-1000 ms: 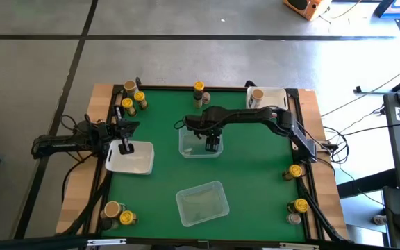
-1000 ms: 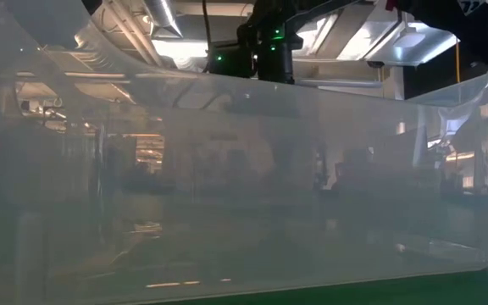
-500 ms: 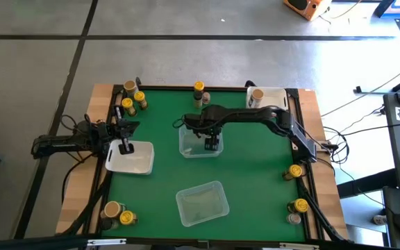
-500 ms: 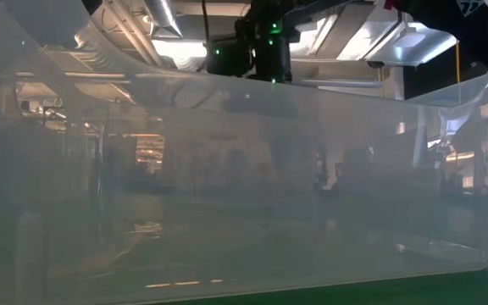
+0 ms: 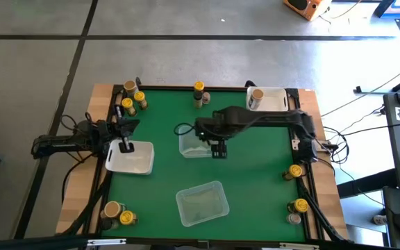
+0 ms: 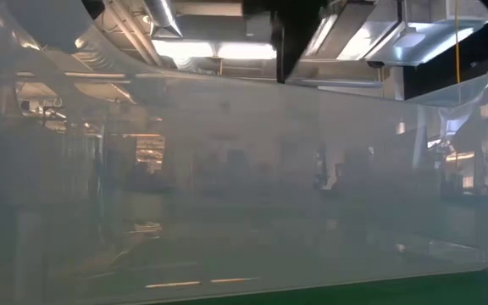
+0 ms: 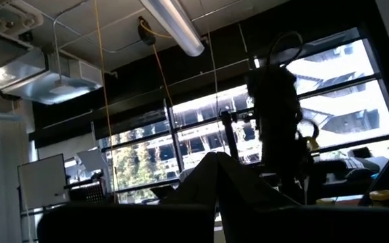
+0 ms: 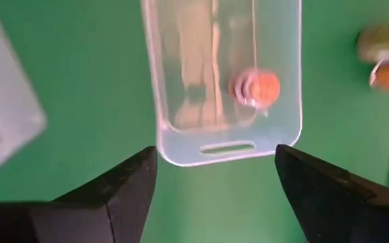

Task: Sort spices by type
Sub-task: Put the yellow spice can into the bottom white bin

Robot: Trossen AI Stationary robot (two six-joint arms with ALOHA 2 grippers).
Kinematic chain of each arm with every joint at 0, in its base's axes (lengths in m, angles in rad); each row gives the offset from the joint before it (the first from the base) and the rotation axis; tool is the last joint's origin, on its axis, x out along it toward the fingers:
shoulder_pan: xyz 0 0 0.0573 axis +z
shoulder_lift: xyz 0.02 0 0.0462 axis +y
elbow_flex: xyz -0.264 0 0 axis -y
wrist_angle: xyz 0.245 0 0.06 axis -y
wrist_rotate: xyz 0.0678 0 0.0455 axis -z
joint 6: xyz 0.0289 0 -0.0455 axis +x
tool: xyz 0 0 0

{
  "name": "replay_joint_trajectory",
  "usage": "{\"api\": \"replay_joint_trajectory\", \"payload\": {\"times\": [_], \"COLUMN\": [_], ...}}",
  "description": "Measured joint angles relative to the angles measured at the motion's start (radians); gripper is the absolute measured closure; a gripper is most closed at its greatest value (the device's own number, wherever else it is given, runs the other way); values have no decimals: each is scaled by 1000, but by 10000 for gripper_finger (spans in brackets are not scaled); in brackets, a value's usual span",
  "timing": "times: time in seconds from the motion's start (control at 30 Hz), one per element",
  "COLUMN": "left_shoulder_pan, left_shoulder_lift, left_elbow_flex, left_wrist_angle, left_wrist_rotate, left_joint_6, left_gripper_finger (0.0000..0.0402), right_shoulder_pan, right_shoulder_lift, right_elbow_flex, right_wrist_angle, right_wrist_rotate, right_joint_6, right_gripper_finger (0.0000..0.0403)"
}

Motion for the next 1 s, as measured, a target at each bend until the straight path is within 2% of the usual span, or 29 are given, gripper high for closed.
{"api": "replay_joint_trajectory", "payload": {"times": [0.13,0.23,0.4,0.57,0.7,0.83,1.0], "left_shoulder_pan": [0,0,0,0,0,0,0], "left_shoulder_lift": [4,17,72,159,263,407,573], "left_elbow_flex": [0,0,1,34,83,167,304], "left_wrist_angle": [-2,-20,-9,3,1,0,-134], "left_wrist_rotate": [-4,-6,-56,-165,-223,-252,-460], "left_joint_6": [-44,-51,-48,-70,-169,-222,-222], "left_gripper_finger": [357,309,227,169,151,149,149], "right_shoulder_pan": [47,65,65,49,11,-50,-132], "right_shoulder_lift": [-119,-230,-457,-674,-792,-856,-864], "right_elbow_flex": [-98,-245,-585,-906,-1076,-1141,-1142], "right_wrist_angle": [96,199,456,778,1008,1137,1239], "right_wrist_rotate": [51,82,98,186,217,218,222], "right_joint_6": [-3,4,29,23,-27,-102,-165], "right_gripper_finger": [104,104,104,104,104,104,104]}}
